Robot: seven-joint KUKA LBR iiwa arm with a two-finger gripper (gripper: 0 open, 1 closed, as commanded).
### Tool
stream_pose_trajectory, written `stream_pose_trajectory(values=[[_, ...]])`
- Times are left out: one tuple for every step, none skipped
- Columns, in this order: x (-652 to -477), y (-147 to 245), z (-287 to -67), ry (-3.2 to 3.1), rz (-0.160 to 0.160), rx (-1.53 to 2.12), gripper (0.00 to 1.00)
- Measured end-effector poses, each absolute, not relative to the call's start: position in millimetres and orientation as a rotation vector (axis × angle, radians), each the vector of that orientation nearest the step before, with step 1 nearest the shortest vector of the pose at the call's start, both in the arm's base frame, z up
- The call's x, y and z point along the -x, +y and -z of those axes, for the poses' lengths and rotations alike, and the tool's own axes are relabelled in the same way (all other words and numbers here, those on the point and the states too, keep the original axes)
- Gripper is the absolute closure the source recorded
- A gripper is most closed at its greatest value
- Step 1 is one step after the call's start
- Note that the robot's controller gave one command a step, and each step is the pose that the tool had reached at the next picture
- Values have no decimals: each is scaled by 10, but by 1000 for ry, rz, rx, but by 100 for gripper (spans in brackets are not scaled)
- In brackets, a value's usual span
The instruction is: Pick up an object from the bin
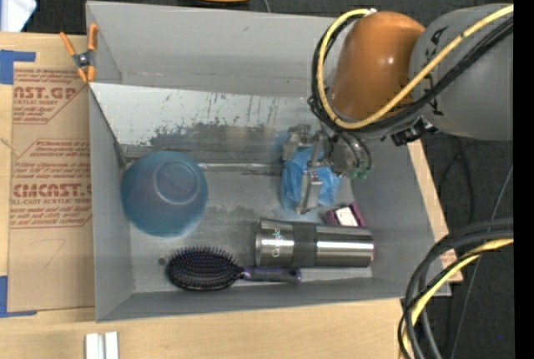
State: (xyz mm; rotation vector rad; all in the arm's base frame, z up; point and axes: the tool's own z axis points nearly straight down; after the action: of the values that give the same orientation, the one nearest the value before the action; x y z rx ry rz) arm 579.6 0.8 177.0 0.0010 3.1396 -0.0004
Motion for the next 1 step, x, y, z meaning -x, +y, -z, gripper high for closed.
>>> stream_pose_trajectory(values=[[-5796, 8, -1770, 3140, 0, -1, 0]])
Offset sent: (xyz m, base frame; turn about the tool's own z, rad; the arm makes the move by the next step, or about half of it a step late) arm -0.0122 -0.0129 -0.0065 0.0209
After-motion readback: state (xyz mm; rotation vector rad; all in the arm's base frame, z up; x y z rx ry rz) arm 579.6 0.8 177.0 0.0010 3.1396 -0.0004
